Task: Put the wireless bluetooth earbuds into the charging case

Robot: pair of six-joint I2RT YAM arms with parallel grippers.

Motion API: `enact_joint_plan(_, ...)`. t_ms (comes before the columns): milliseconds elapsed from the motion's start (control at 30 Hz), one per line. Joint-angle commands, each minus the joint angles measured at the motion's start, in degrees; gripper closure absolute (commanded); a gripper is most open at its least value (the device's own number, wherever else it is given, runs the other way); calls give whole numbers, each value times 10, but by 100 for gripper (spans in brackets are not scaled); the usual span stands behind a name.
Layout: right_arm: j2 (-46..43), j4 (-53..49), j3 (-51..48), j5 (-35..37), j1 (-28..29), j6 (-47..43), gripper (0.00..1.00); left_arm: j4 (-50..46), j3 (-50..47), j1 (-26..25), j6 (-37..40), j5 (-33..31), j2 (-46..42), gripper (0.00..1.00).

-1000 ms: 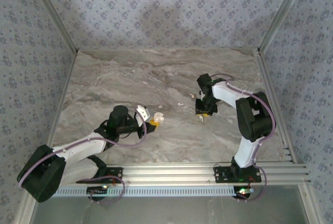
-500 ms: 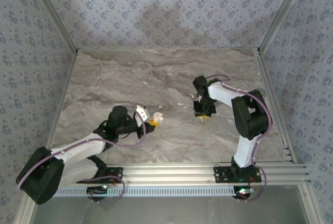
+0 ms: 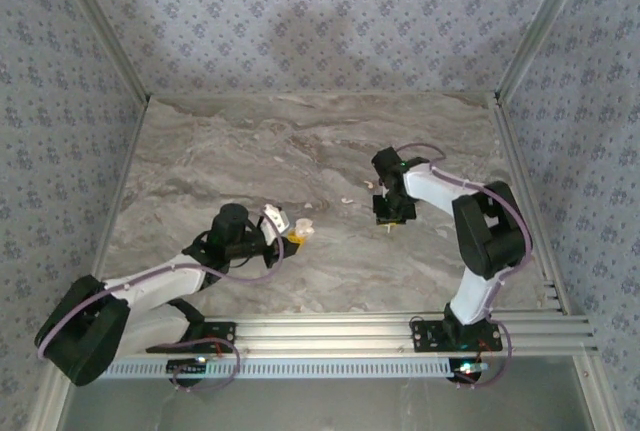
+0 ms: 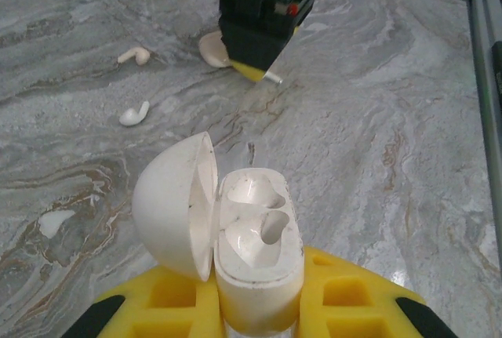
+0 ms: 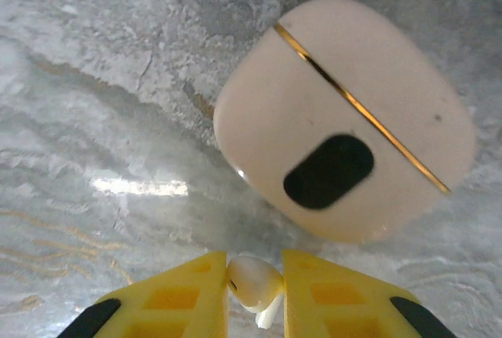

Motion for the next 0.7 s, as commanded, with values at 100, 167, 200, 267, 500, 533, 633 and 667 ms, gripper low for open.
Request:
enact_joint_plan(100,-101,108,-66,-18,5,24,77,56,24,-42,31,-39,57,87)
enact_joint_plan(167,-130,142,-89,-31,7,32,77,81,25,-49,31,-46,77,88)
enact_joint_plan(200,-151,166,-104,-40,8,34,77,94,28,-52,32,-50,86,88)
enact_joint_plan(267,-185,204,-131,-45,15,42,77,112,33,-61,35,-58,104,88)
enact_joint_plan(500,-289,335,-209,-69,39,85,76,145,62,-79,33,-70,146,88)
enact_joint_plan(533,-303,346,-217,-65,46,87,76,150,66,-81,33,-70,151,88)
enact_joint_plan(633,-338,376,-237,-54,64,97,76,165,76,-83,31,-70,168,88)
enact_joint_plan(667,-348,383,-243,-49,71,100,76,169,81,-85,29,-70,174,89)
